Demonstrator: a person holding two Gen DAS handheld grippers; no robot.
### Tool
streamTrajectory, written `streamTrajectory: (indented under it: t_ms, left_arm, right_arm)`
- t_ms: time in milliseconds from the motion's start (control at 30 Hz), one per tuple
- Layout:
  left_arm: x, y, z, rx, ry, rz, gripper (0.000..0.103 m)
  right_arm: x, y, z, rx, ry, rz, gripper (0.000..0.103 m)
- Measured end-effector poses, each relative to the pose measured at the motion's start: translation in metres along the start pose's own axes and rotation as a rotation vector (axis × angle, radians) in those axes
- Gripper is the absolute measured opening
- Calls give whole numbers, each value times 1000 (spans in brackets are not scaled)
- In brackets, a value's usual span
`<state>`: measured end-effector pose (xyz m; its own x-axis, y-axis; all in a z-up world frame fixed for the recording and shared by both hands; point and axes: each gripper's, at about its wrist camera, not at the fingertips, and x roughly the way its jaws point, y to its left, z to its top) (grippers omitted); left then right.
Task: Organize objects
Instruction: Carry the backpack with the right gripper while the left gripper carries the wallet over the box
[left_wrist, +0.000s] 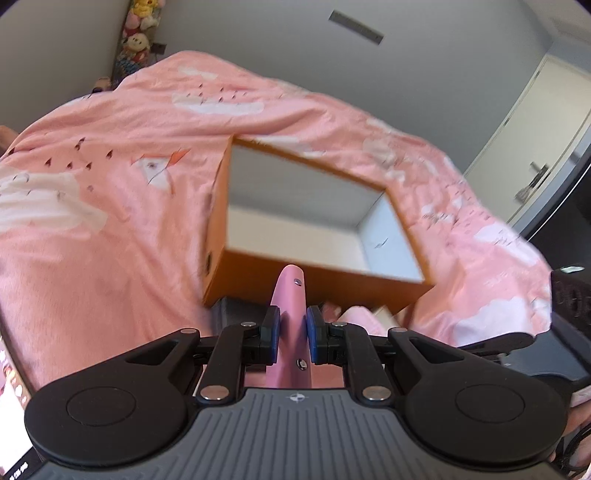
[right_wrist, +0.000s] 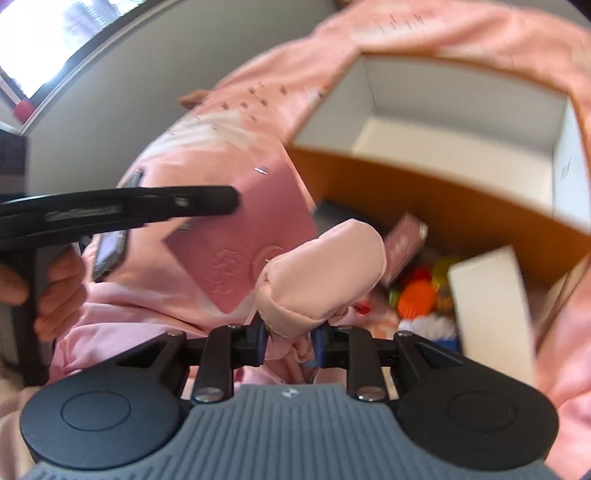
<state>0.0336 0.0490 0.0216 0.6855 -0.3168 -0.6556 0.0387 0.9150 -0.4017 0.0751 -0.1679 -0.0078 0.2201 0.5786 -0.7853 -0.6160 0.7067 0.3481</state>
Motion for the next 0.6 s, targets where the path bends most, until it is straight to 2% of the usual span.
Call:
streamTrajectory:
  t_ms: [267,367,500,600]
  left_arm:
    - [-8,-16,46,-7,-142,-94,17]
    - [2,-23,63,-6,-192,-93,17]
    - [35,-24,81,-22,-188,-67,17]
    - [67,-19,87,-45,-170,-41,16]
  right_arm:
    - [-67,18,45,-204,-141,-141,24]
    - [-83,15,64,-261,-197,-213,24]
    - [-89,4,88,-313,-245,-323,24]
    - [-80,-14,101,-312,-245,-377,24]
